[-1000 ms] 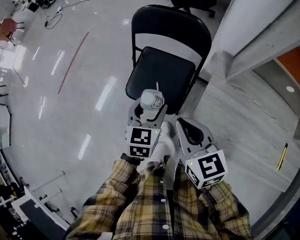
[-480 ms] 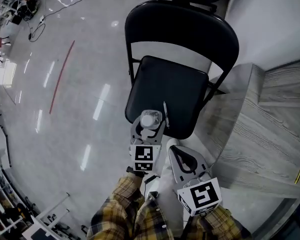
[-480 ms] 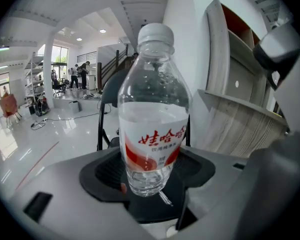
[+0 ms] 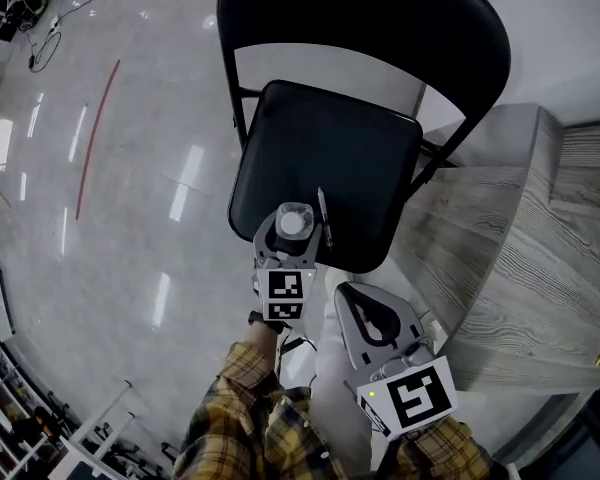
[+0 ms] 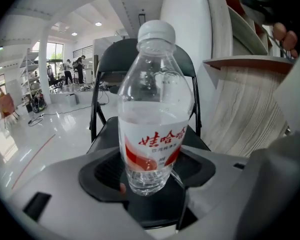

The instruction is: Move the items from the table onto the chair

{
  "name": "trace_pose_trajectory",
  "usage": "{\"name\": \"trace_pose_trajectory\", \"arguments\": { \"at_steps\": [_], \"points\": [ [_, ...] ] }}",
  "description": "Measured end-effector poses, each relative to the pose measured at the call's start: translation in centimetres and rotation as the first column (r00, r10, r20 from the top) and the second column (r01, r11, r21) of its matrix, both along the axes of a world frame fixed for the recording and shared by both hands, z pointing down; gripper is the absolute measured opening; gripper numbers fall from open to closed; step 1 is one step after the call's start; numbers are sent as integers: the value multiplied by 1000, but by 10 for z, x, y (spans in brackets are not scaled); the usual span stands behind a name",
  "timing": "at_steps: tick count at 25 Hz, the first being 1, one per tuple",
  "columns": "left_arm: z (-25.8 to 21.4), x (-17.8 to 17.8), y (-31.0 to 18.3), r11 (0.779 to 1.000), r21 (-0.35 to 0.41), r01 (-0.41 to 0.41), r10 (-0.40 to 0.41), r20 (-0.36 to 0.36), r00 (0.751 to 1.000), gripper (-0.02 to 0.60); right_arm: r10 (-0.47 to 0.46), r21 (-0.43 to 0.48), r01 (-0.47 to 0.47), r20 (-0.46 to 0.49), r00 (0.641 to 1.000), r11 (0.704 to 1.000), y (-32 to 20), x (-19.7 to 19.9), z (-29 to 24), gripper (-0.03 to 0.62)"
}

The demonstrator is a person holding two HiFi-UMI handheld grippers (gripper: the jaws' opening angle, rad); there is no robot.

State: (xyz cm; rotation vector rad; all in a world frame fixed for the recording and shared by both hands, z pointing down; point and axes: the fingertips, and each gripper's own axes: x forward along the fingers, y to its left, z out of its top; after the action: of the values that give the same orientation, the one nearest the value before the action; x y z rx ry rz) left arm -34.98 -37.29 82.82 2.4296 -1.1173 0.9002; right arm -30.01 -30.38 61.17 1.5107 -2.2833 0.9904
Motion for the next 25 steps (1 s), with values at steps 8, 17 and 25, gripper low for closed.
{"name": "trace_pose_trajectory", "arguments": {
  "at_steps": [8,17,25],
  "points": [
    [4,-6,6,999,-39,0,1,4,1000,312,20,12,-20,0,1000,1000,7,1,-9,18],
    [-6,-29,26,989,-128,71,-71,10,997,336,11,59,-12,21,1000,998,20,-5,-39,18],
    [-139,-29,76,992,-109,68,-71,-27,997,312,22,109,-29,60,998,994,69,28,-124,18]
  ]
}}
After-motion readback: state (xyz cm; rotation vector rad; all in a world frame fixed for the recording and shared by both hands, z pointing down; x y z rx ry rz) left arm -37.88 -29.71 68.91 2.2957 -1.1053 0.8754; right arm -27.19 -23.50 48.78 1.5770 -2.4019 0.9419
